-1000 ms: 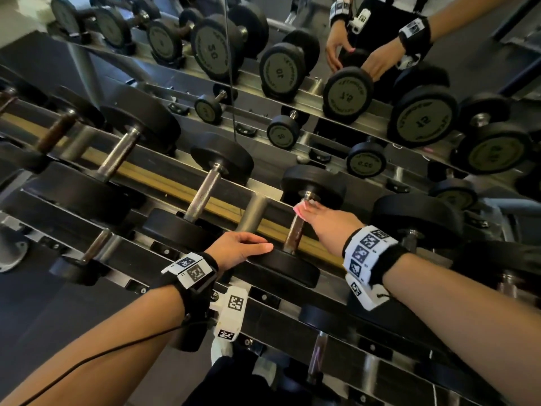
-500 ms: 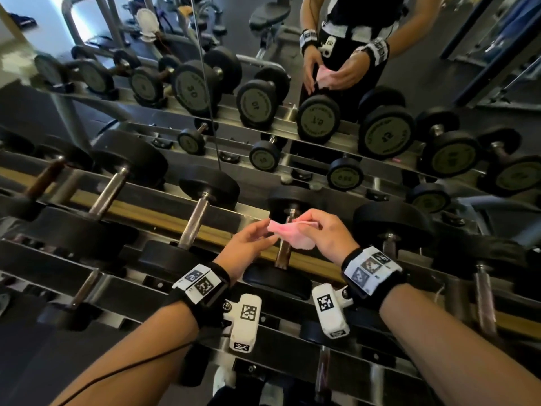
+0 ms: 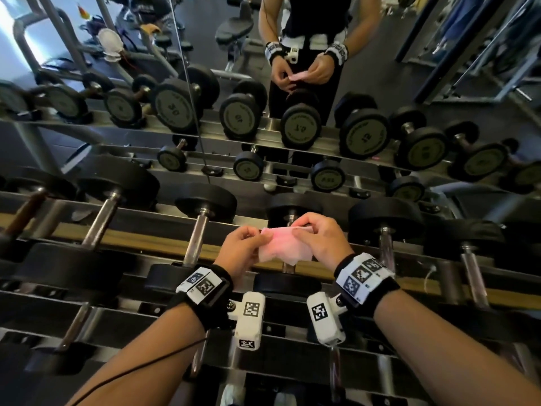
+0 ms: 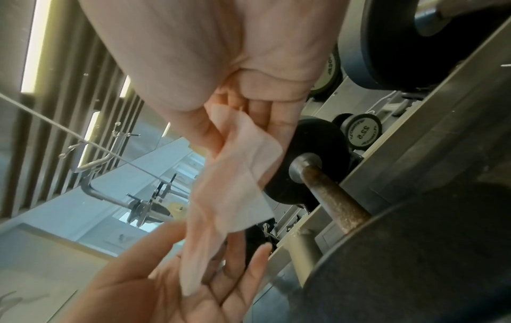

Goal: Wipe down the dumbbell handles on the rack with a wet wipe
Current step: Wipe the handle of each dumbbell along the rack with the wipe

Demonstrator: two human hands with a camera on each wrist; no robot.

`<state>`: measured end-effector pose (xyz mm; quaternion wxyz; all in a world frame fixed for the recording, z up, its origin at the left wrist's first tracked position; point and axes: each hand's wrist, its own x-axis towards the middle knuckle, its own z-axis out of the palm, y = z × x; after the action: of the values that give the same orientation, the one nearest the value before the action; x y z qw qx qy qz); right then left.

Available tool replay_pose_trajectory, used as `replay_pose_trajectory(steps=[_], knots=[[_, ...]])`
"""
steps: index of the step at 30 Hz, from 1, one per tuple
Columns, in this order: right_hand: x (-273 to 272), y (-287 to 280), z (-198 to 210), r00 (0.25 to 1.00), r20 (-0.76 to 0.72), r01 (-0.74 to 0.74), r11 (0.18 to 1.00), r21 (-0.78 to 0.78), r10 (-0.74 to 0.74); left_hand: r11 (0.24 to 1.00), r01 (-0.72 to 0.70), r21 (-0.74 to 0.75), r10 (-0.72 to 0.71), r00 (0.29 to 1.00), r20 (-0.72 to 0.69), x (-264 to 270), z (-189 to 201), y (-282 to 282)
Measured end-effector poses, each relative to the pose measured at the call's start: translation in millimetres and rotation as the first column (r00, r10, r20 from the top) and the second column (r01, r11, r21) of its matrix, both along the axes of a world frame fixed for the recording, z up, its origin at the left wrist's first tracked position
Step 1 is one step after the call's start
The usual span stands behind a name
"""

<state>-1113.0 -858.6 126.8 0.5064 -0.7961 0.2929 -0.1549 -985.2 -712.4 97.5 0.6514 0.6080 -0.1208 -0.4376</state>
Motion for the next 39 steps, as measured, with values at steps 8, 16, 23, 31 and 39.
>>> replay_pose_trajectory(steps=[8,16,23,31,39], knots=[[13.0,12.6,-2.3,0.996,0.040,0.076,0.995,0.066,-0.079,0.988,0.124,-0.089,-0.144,0.947,-0.286,7.5,12.2,5.3],[14.8,22.1,-17.3,0.984,-0.052,0.173,0.980,0.099,-0.169,0.964,0.262,0.040,-0.215,0.863,-0.457,11.2,4.7,-1.2],[-2.5,25.6,-23.5,0.975,-0.071,0.217,0.964,0.154,-0.208,0.979,0.139,0.150,-0.094,0.958,-0.272,29.3,-14.0,-11.9],[-48.6,33.1,-47.5,0.954,-0.267,0.170,0.980,0.101,-0.138,0.962,0.166,0.215,-0.141,0.982,-0.127,41.7,-35.8,-43.3],[-66.8,35.7,-61.2,0.970,-0.229,0.132,0.972,0.195,-0.086,0.977,0.167,0.137,-0.131,0.962,-0.240,25.1,-55.3,-72.7]])
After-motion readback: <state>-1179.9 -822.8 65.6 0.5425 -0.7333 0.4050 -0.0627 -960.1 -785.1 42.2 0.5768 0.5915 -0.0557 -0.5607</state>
